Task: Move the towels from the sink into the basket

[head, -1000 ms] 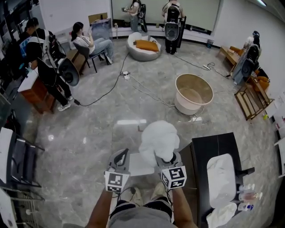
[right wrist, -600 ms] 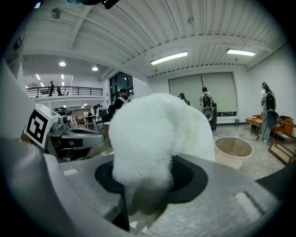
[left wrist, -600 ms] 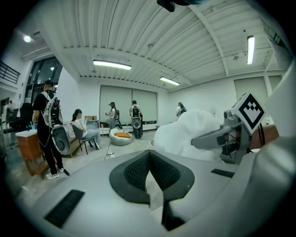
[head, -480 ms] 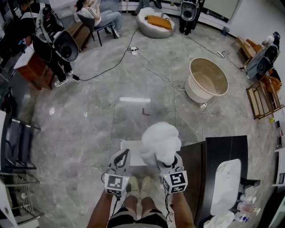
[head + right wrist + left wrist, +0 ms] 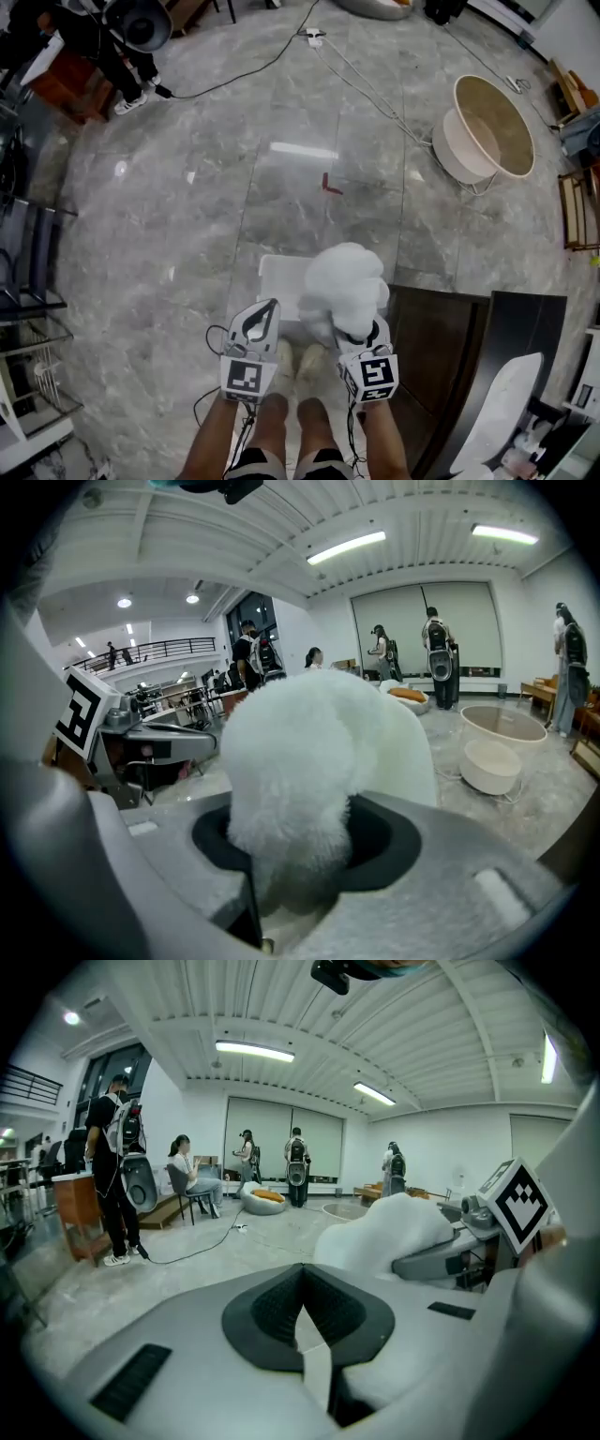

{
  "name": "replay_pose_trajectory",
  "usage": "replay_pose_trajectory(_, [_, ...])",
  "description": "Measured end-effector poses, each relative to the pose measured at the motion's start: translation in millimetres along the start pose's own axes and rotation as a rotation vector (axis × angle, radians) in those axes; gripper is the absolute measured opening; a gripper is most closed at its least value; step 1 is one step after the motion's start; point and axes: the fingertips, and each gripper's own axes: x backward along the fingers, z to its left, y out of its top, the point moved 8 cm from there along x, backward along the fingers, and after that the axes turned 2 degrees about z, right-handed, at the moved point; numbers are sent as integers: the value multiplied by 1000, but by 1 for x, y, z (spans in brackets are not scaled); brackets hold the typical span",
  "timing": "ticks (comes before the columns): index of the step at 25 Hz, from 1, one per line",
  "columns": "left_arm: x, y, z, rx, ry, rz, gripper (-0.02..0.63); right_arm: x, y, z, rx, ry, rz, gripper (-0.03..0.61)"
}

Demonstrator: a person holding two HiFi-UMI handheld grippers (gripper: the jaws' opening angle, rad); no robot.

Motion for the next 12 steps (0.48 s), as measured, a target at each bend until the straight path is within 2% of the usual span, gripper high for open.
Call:
replay_pose_trajectory(9, [-58, -126, 31, 92, 29, 74, 9, -99, -120, -16, -23, 27, 113, 204])
replay_pose_trajectory(12, [-79, -167, 41, 93, 40, 96, 9, -131, -160, -22, -24, 40, 141, 204])
